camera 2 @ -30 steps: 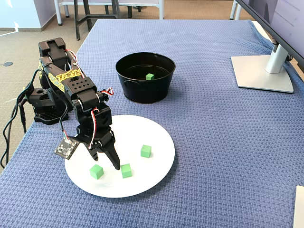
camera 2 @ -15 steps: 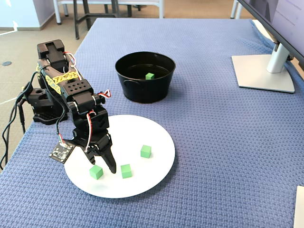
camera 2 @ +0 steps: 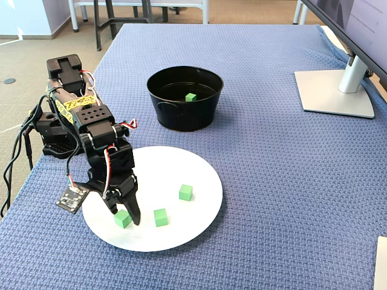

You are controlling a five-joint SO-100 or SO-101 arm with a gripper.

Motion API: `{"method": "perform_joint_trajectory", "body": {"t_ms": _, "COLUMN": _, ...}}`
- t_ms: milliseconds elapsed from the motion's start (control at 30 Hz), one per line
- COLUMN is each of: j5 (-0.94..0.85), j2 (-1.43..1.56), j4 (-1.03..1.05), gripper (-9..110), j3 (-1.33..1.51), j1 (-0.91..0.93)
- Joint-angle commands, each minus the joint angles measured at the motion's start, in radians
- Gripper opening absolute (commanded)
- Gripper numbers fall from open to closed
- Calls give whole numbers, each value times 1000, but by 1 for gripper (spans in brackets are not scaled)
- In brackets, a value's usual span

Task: Pick up the green cubes from the white plate and place them in the black recipient

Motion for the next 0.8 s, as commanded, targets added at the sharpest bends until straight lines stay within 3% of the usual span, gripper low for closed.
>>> {"method": "perform_joint_trajectory", "body": {"t_ms": 0, "j5": 2, "j2": 15, "j4": 5, "gripper": 9, "j3": -57, "j1": -2}}
{"method": "perform_joint_trajectory", "body": {"t_ms": 133, "j5": 3, "j2": 15, "j4": -2, "gripper": 2, "j3": -49, "j1": -2}}
{"method": "perform_joint_trajectory", "body": {"t_ms": 467, "j5": 20, "j2": 46, "j4": -28, "gripper": 0, "j3": -14, "j1": -2}}
{"method": "perform_joint_trajectory", "body": {"t_ms": 767, "j5": 138, "j2": 583, "j4": -152, "gripper": 0, "j3": 436, "j1": -147}}
